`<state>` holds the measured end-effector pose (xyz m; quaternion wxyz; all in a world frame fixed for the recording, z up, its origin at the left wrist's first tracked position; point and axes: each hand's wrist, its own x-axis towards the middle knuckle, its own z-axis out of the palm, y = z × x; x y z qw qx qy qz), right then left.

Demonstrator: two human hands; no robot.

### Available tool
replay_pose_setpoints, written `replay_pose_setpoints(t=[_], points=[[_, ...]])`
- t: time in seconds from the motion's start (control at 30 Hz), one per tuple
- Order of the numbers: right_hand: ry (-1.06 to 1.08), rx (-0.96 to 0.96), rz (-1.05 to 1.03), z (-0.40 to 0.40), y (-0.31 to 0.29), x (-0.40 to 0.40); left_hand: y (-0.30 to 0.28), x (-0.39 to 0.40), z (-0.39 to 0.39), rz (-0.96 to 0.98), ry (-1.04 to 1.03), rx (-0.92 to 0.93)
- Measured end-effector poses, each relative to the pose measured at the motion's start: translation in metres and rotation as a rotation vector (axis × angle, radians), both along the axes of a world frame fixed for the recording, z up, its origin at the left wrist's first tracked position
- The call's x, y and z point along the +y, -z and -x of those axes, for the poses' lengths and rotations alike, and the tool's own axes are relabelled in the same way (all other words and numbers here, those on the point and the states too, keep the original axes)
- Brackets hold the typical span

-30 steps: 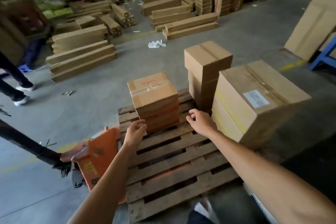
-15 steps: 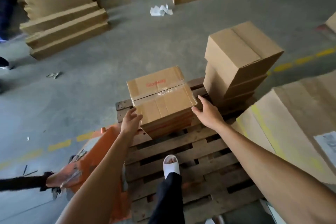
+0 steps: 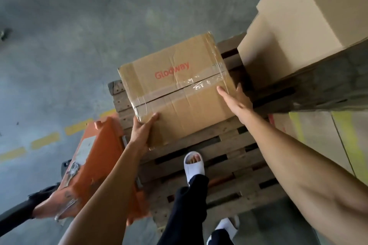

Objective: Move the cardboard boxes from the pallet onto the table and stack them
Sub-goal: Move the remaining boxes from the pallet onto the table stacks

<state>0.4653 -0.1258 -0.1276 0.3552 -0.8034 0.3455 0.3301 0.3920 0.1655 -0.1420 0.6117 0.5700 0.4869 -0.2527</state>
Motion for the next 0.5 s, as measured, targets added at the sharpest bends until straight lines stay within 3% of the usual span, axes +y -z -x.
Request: replay_pose_setpoints(t=[0.1, 0.23, 0.4, 0.5], points=[[0.095, 0.061, -0.002, 0.013, 0.009, -0.006, 0.005, 0.009, 0.009, 0.047, 0.019, -0.003], [0.244, 0.082, -0.159, 0.025, 0.013, -0.012, 0.005, 0.009, 0.011, 0.047, 0.071, 0.013], [0.201, 0.075, -0.312, 0.048, -0.007, -0.029, -0.01, 0.005, 0.013, 0.037, 0.064, 0.009], [0.191, -0.051, -0.343, 0.073, -0.036, -0.037, -0.039, 0.004, 0.021, 0.042, 0.106, 0.01]])
